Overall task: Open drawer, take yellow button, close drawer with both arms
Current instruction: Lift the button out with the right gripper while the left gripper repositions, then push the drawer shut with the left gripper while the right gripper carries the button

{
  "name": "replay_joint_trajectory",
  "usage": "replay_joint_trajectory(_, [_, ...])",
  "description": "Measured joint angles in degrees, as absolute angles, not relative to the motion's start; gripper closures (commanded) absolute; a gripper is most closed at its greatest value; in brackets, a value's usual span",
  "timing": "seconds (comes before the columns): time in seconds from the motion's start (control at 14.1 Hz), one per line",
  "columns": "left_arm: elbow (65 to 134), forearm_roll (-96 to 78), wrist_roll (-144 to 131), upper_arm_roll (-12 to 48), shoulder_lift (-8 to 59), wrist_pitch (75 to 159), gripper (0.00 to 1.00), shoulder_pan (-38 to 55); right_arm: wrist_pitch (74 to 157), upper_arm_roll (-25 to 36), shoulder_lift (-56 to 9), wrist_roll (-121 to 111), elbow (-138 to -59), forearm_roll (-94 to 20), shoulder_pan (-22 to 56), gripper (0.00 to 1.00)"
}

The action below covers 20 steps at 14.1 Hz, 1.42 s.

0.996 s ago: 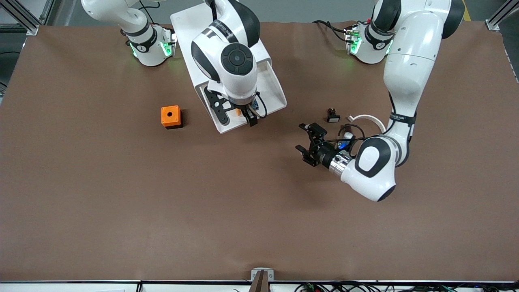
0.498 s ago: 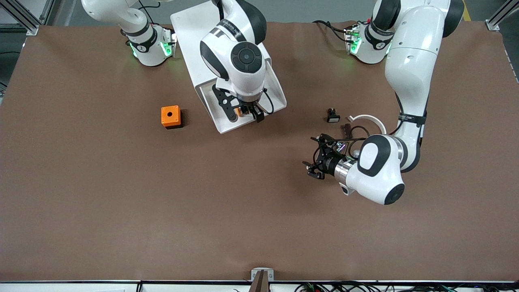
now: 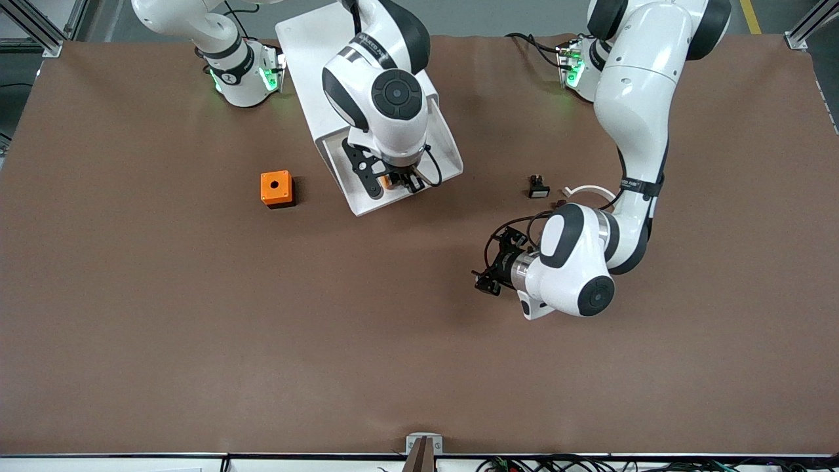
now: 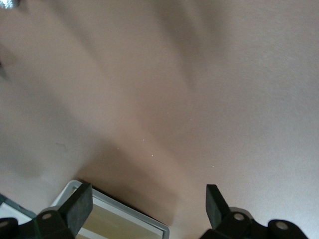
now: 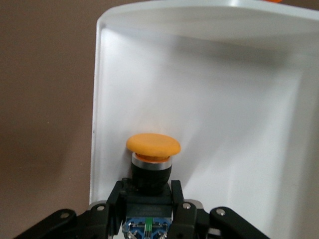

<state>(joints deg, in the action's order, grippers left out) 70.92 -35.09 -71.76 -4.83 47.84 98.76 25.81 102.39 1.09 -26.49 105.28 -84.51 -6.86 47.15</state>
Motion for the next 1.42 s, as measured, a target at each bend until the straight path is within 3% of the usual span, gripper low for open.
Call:
replay_joint_trajectory(0.5, [70.5,-25.5,-58.2,-4.0,42.7,98.7,0.0,26.6,101.9,1.3,-26.5,105.3,-83.7,-6.9,47.0,0.78])
replay_joint_trajectory(0.85, [72.0,-16.8,-58.1,-2.8,38.4,98.9,0.0,32.2,94.1,1.5,-26.4,100.2,-79.3,-6.9,44.0,0.78])
replay_joint_trajectory(1.07, [75.9,-16.5,-58.0,0.0,36.0,100.2,0.0,32.4,85.9,1.7,-25.9,89.3,-75.7,-6.9,39.5,0.78])
replay_joint_trajectory(1.42, [88.7,-16.5,-58.1,3.6,29.0,106.9,0.0,35.6,76.0,2.2,-20.9,60.0,-74.0,-6.8,28.2,0.78])
